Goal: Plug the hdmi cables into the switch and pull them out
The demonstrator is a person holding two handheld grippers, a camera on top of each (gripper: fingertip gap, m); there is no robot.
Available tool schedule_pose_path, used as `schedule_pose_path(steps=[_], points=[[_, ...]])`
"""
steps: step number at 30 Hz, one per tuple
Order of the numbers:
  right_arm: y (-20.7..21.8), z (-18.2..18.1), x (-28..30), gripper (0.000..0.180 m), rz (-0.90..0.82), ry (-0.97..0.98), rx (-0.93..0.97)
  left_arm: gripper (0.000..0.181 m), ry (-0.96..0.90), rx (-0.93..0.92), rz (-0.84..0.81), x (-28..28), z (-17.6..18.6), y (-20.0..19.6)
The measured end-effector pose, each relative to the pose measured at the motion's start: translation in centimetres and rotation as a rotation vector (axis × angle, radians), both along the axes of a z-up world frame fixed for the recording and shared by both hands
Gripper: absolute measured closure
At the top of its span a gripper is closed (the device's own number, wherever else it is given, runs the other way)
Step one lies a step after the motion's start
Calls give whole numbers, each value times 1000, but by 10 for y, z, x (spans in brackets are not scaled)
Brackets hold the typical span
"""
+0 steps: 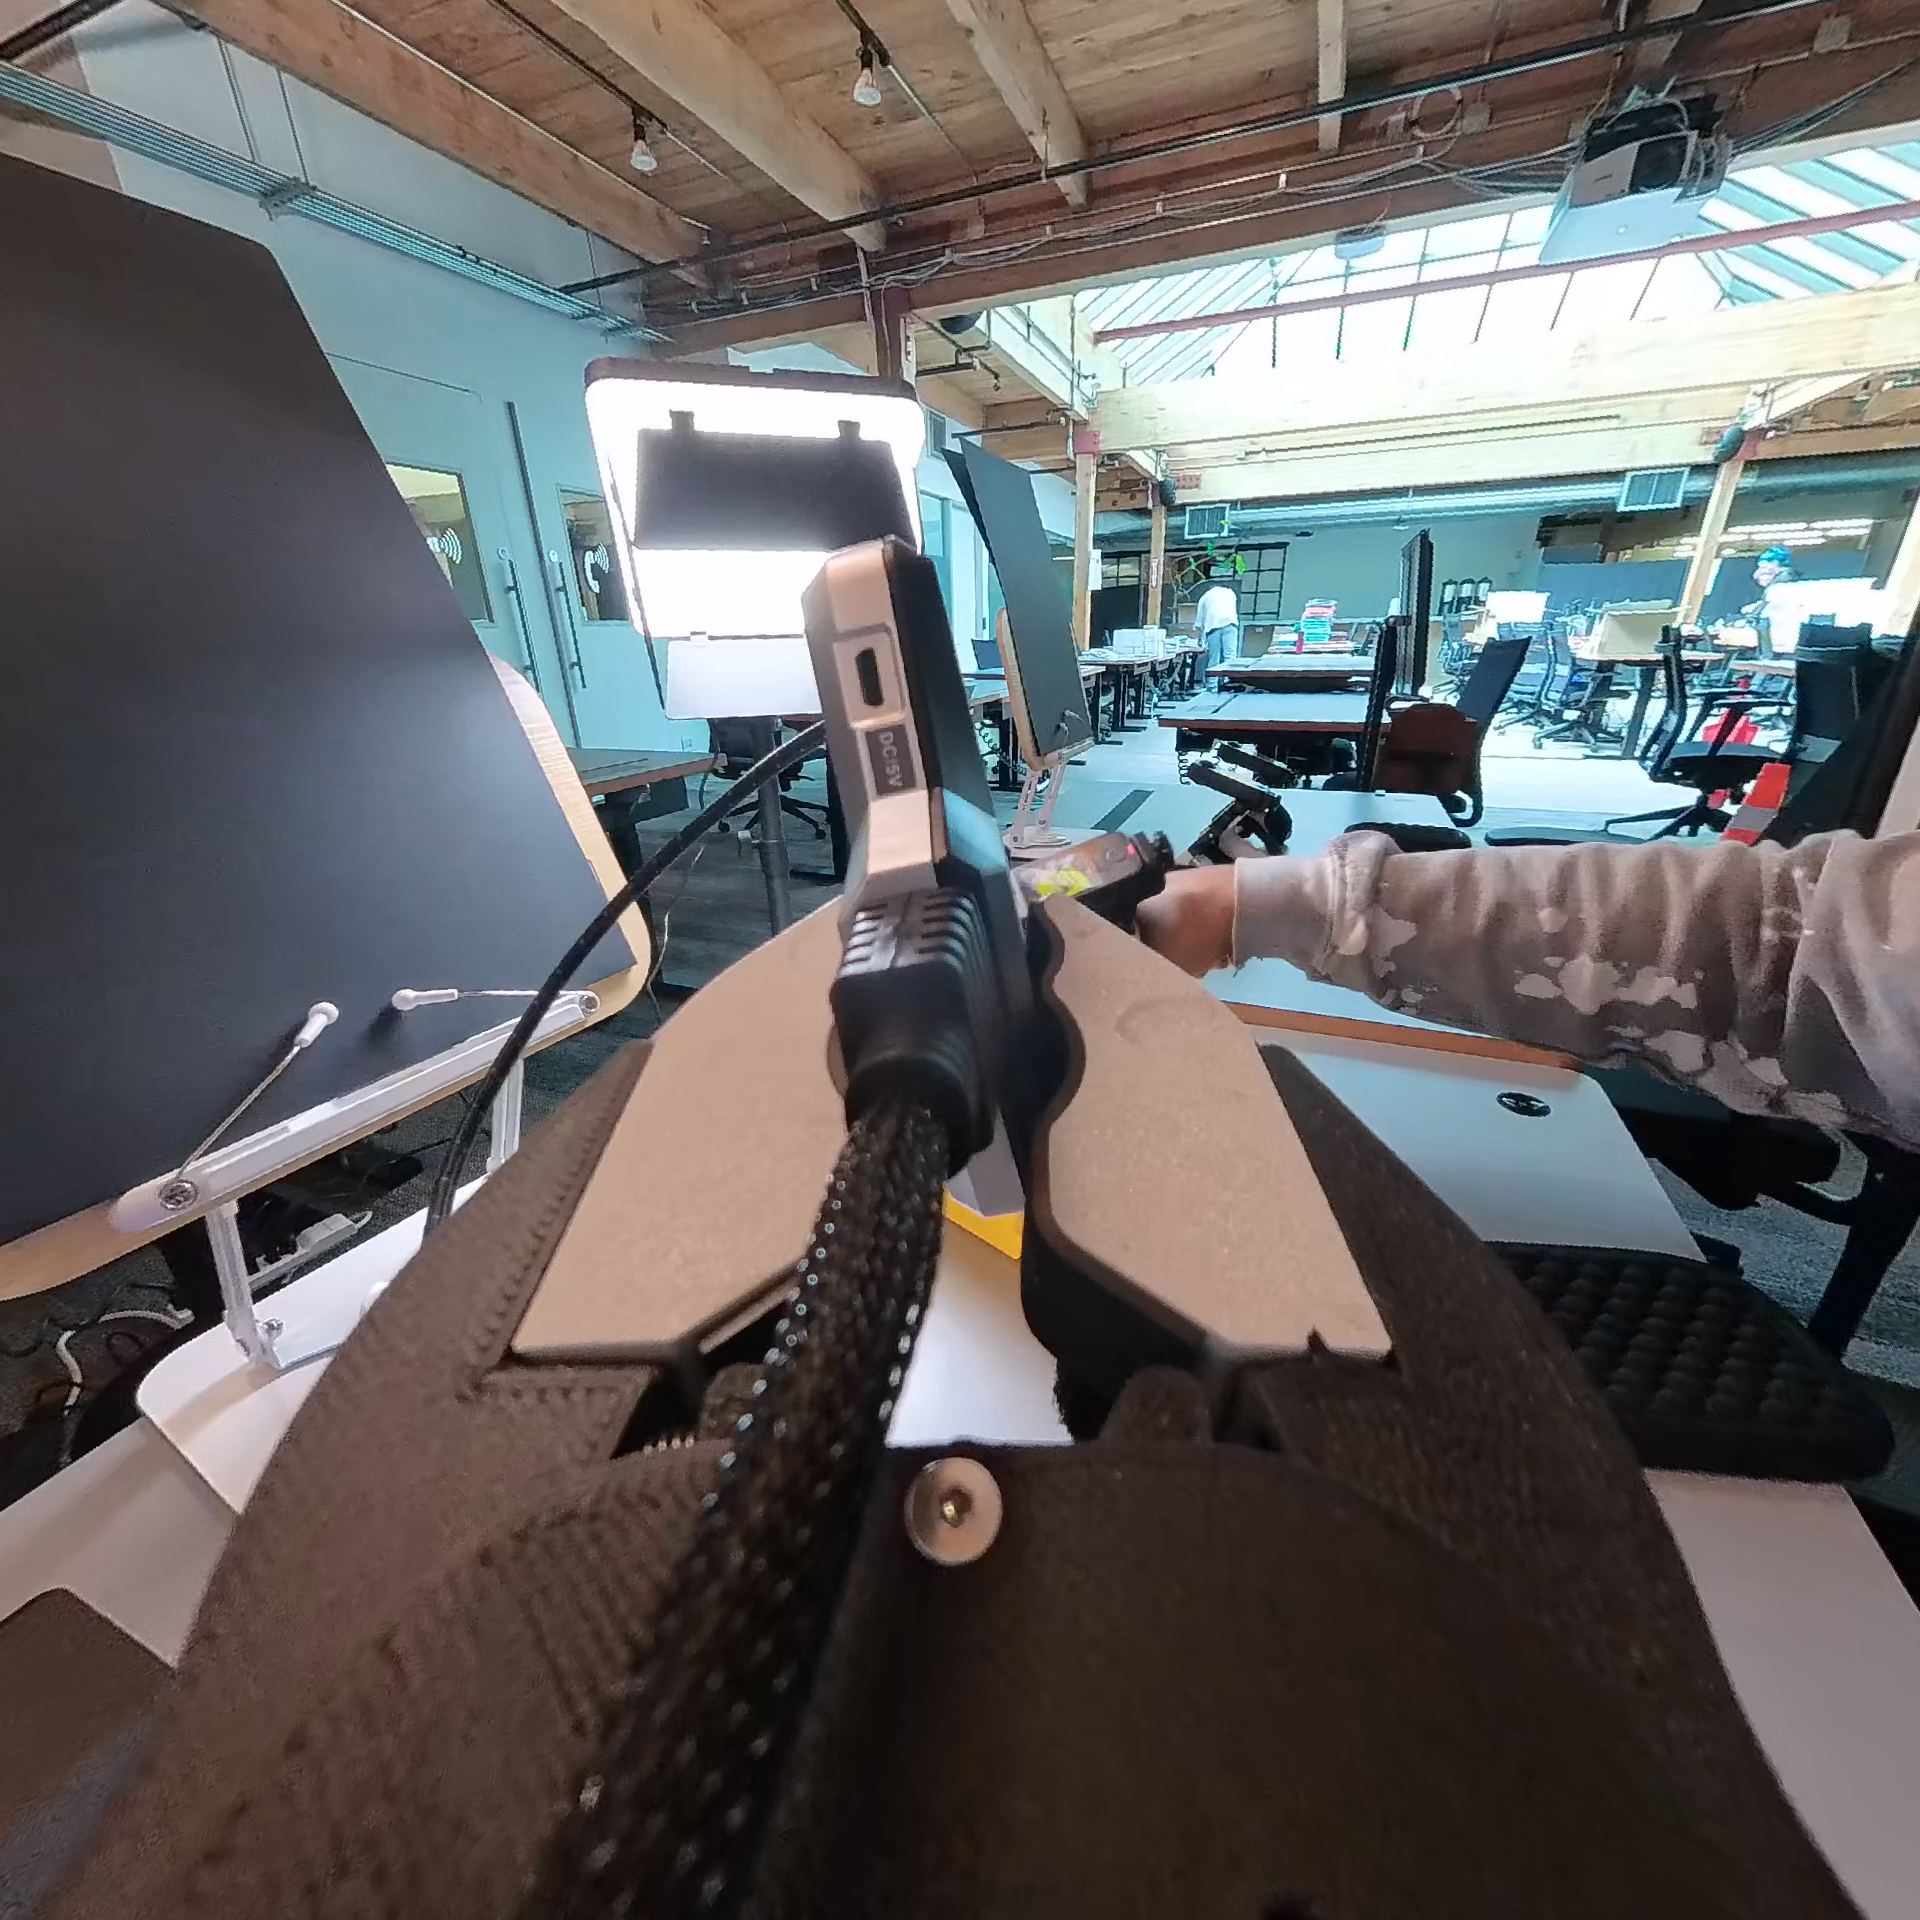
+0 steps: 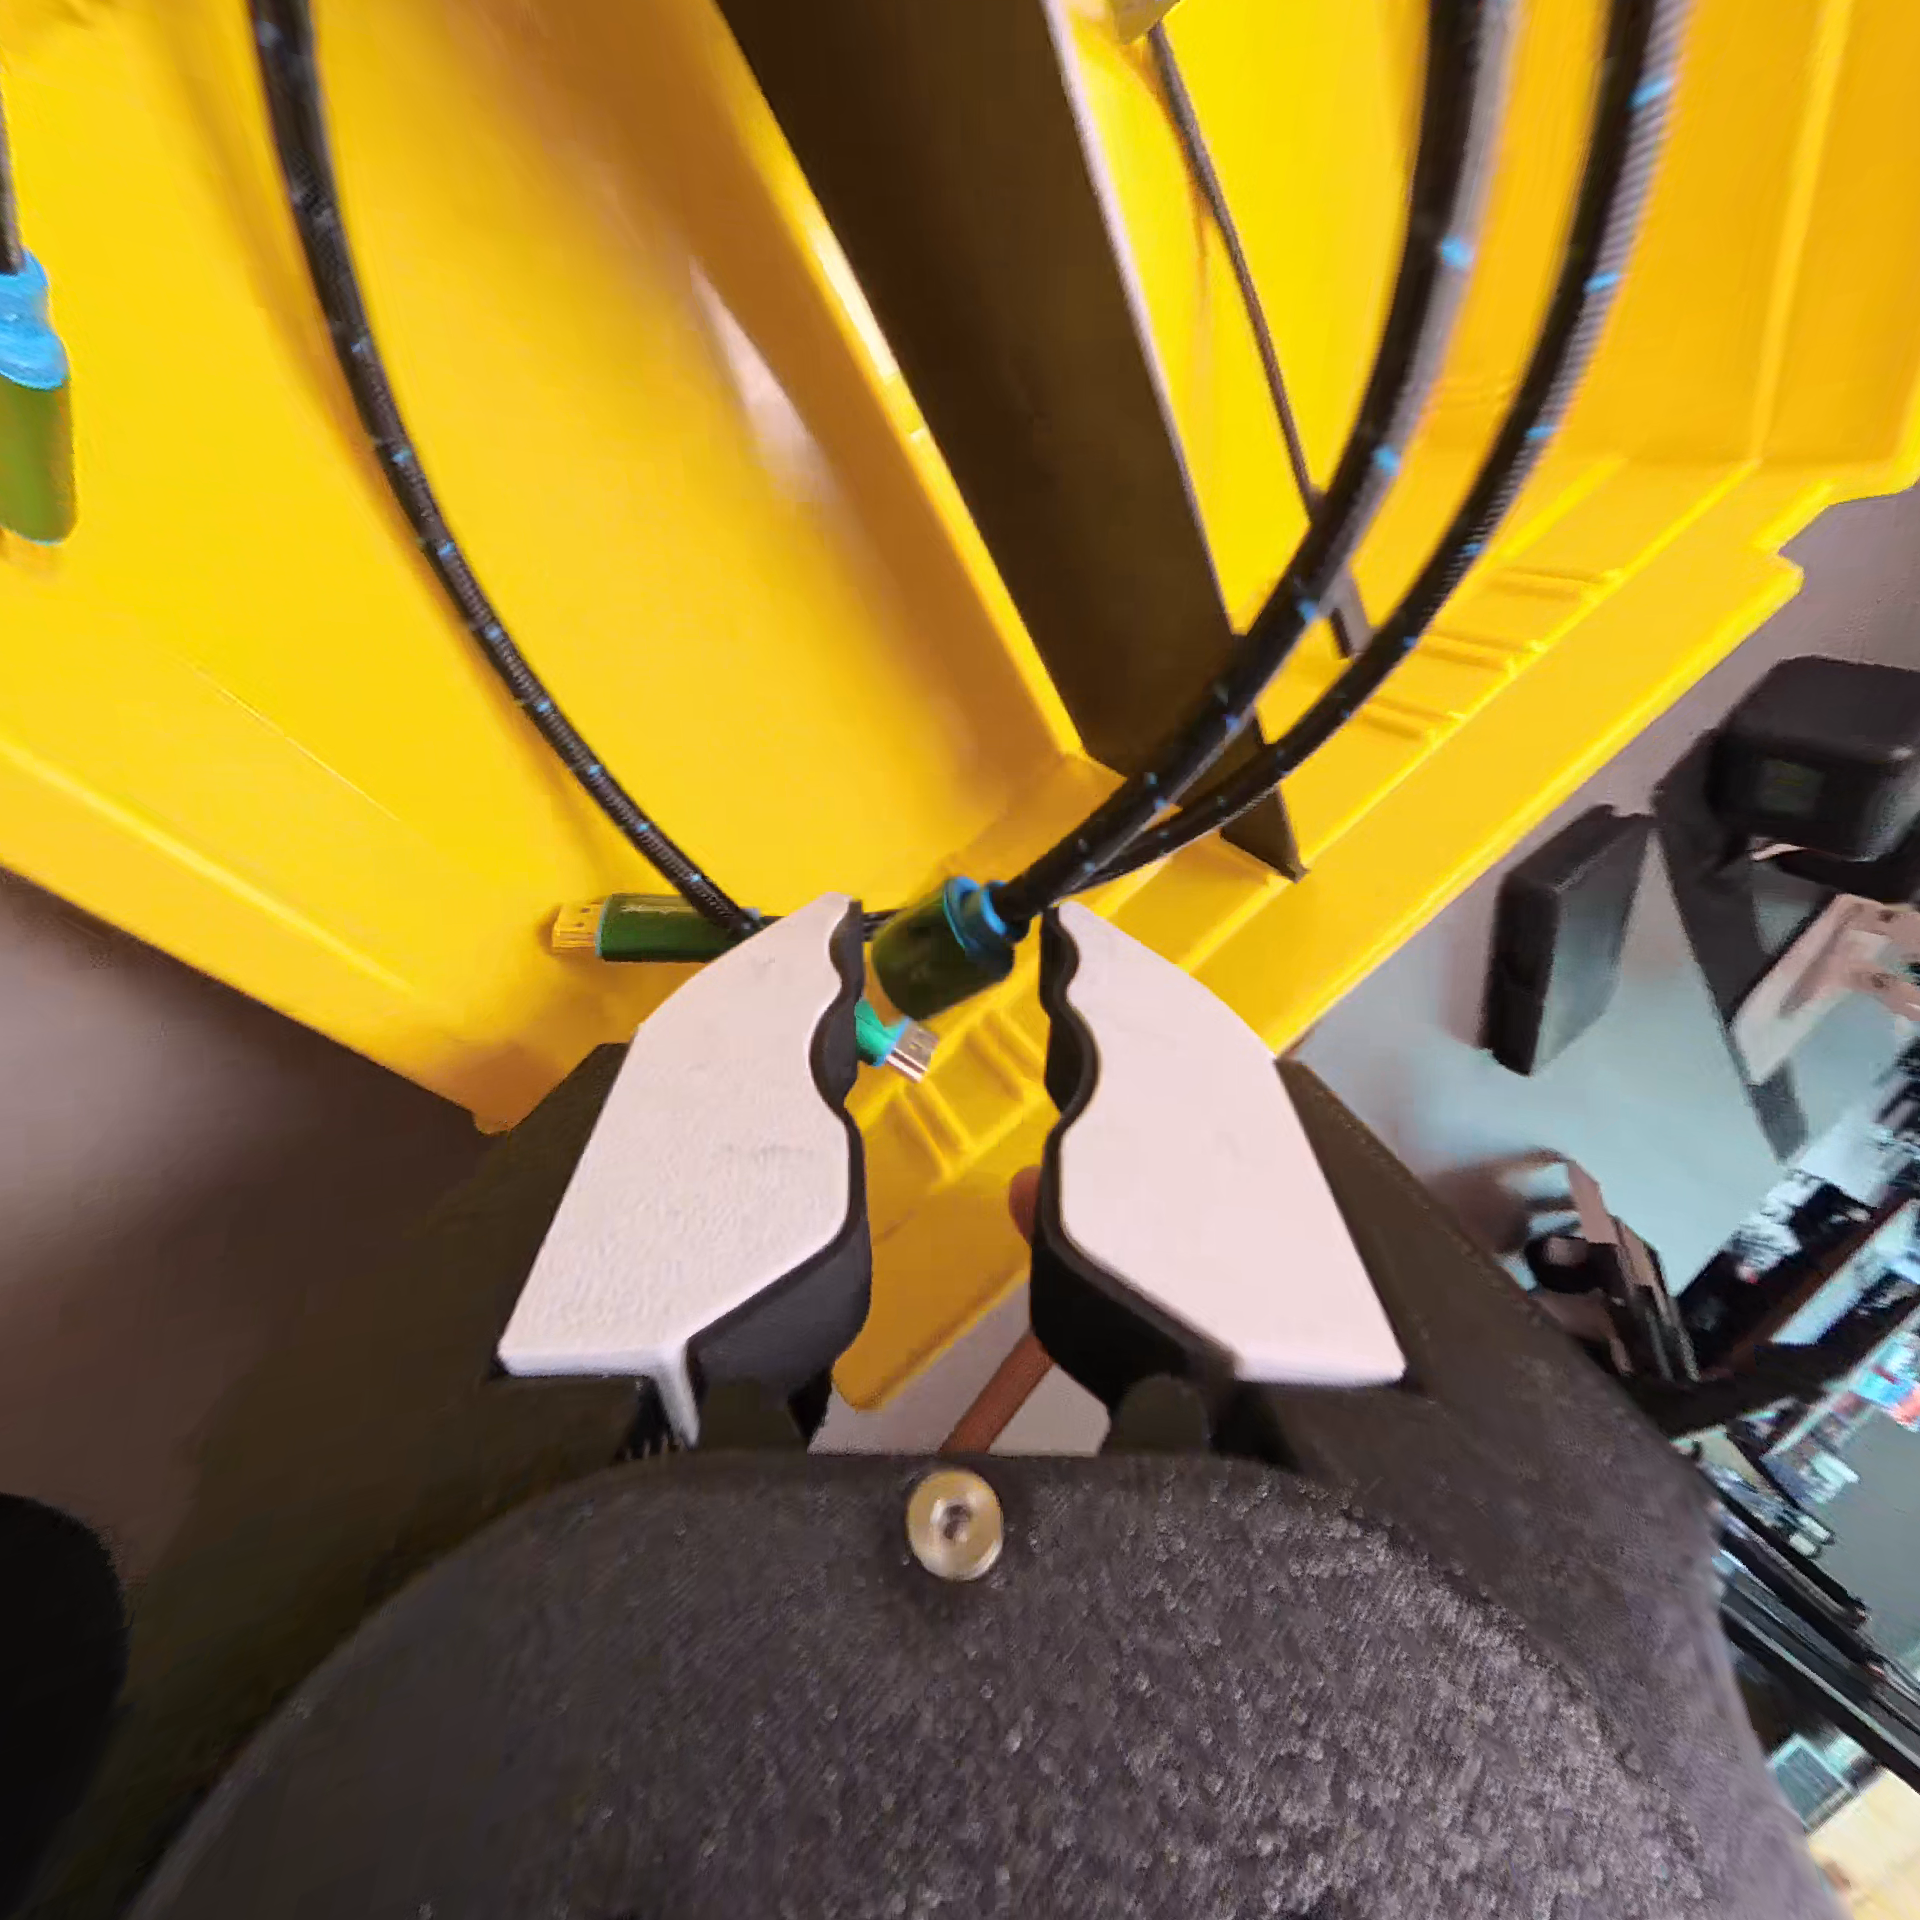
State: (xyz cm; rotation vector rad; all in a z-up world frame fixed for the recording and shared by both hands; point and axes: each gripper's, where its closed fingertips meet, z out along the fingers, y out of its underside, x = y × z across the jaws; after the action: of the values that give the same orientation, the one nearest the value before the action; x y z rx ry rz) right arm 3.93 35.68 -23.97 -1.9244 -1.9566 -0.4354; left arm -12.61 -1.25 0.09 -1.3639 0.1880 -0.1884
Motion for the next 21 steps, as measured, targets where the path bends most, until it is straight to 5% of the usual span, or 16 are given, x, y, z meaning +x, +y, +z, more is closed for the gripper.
schedule_pose_path(steps=[6,9,16,21], points=[[5,78,-7,136,63,223,183,155,-36,-4,-26,-5,-4,3],[-51,108,-40,140,200,510,-14,155,-69,3,-71,-1,-4,5],[-262,191,-85,149,704,1077,-657,155,-218,37,-279,23,-1,9],[-318,243,-100,149,717,1449,-973,155,-253,84,-387,45,-1,17]])
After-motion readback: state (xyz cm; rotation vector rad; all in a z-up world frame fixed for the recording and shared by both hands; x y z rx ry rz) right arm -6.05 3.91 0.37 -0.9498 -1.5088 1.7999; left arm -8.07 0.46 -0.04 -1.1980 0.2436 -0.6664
